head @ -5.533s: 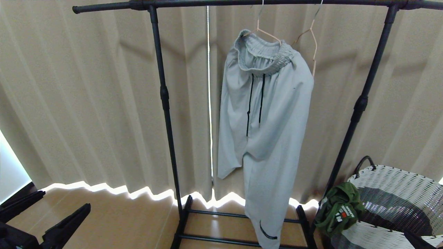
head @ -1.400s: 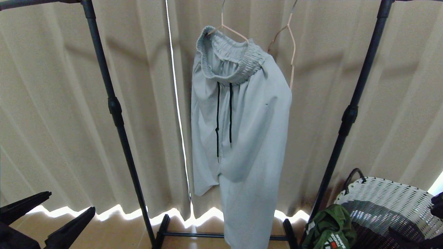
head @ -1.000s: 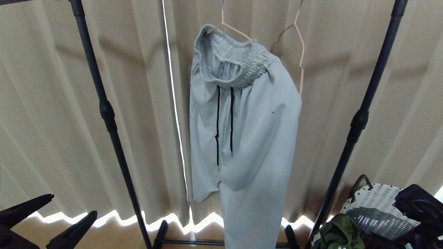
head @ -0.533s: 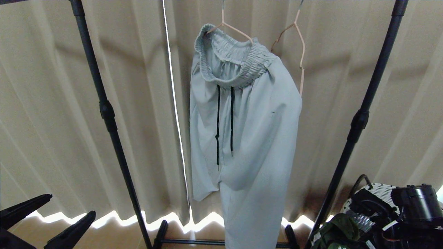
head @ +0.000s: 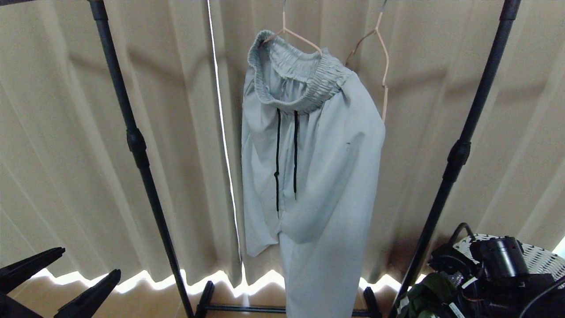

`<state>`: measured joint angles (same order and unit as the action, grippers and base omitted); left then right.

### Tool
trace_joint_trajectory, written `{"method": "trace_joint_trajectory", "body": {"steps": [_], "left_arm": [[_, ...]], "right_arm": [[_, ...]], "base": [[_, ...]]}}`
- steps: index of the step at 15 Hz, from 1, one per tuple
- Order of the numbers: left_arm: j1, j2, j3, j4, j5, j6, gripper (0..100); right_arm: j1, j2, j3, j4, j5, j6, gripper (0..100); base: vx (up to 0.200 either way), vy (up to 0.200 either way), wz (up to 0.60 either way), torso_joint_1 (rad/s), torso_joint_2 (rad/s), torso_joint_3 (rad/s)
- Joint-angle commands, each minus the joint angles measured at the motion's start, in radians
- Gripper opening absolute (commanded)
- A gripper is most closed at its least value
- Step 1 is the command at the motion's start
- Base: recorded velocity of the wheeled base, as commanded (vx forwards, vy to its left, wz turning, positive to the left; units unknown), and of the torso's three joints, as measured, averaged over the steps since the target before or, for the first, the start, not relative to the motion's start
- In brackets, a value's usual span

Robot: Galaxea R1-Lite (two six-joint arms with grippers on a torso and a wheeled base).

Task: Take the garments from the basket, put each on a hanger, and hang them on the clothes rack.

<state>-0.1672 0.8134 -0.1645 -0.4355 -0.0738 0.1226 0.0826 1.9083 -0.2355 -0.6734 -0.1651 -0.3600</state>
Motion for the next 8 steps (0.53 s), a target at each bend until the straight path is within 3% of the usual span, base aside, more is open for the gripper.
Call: {"method": "trace_joint_trajectory", "body": {"steps": [1,3,4,8], "left_arm": [[0.0,0.0,0.0,0.0,0.0,0.0,100],[0.0,0.0,0.0,0.0,0.0,0.0,100],[0.0,0.0,0.0,0.0,0.0,0.0,100],[0.0,-0.002,0.0,0.0,0.0,0.0,100]], "right_arm": [[-0.015,0.038,-0.027,0.0,-0.004,0.0,100],[-0.021,0.044,-0.044,0.0,-0.004,0.0,100],[-0.023,0.046,-0.05,0.0,-0.004,0.001,0],[-0.029,0.071,-0.082,0.0,-0.005,0.001,0]], "base": [[0.0,0.0,0.0,0.0,0.0,0.0],[0.0,0.0,0.0,0.0,0.0,0.0],[0.0,0.0,0.0,0.0,0.0,0.0],[0.0,0.0,0.0,0.0,0.0,0.0]]}}
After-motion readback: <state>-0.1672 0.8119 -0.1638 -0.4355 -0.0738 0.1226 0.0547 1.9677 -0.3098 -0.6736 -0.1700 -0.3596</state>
